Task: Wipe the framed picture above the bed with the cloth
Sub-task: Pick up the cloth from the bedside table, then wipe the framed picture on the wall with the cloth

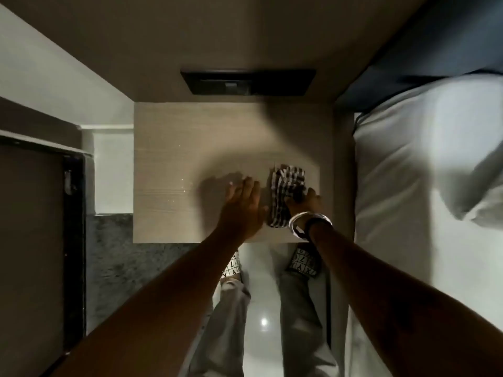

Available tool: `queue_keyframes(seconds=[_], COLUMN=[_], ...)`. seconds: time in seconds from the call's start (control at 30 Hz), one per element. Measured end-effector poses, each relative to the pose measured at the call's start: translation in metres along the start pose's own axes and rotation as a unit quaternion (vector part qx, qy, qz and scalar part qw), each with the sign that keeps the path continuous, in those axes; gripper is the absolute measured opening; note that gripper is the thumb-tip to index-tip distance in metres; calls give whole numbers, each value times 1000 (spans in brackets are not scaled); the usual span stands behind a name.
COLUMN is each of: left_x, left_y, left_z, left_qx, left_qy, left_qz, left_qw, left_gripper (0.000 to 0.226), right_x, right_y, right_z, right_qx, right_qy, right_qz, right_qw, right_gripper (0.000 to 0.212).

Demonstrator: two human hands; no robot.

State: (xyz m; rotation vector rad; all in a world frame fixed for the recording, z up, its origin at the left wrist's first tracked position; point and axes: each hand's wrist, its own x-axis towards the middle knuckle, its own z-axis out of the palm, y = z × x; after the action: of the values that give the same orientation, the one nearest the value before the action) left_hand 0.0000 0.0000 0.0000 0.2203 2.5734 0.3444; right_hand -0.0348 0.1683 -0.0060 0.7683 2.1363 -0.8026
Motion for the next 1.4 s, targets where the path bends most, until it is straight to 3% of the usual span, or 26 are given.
queue_keyframes(seconds=[0.1,0.17,0.4,0.5,0.77,0.93,1.07,1.17,1.3,1.4], left_x=[16,20,11,1,-40,-87,-119,-130,-157,-172], left_y=[-4,-6,-13,-6,46,104,155,187,251,292], left_z=[19,28,7,-36,-195,-312,-411,-480,-596,-671], left_qx=[14,10,-13,-31,-137,-182,-148,-112,-39,23], left_qy=[8,21,26,60,142,200,265,328,431,467], left_qz=[-10,-16,-36,-45,-89,-17,105,197,347,395], left_qw=[1000,1000,999,997,976,963,947,917,832,791], left_gripper=[71,72,75,71,57,55,50,45,45,48], right_x=[17,24,19,-5,-109,-206,-296,-348,-417,-463], right_y=[4,9,2,-14,-67,-99,-121,-132,-146,-159], right_z=[20,28,3,-23,-126,-223,-314,-374,-463,-521], right_qx=[94,164,332,392,538,590,629,656,725,757], right_qy=[50,41,-88,-104,-130,-151,-173,-198,-179,-147], right_qz=[29,54,95,92,14,-40,-125,-207,-338,-407], right_qw=[994,984,934,909,833,792,747,699,574,489], right_gripper=[35,32,29,10,39,50,64,66,81,90])
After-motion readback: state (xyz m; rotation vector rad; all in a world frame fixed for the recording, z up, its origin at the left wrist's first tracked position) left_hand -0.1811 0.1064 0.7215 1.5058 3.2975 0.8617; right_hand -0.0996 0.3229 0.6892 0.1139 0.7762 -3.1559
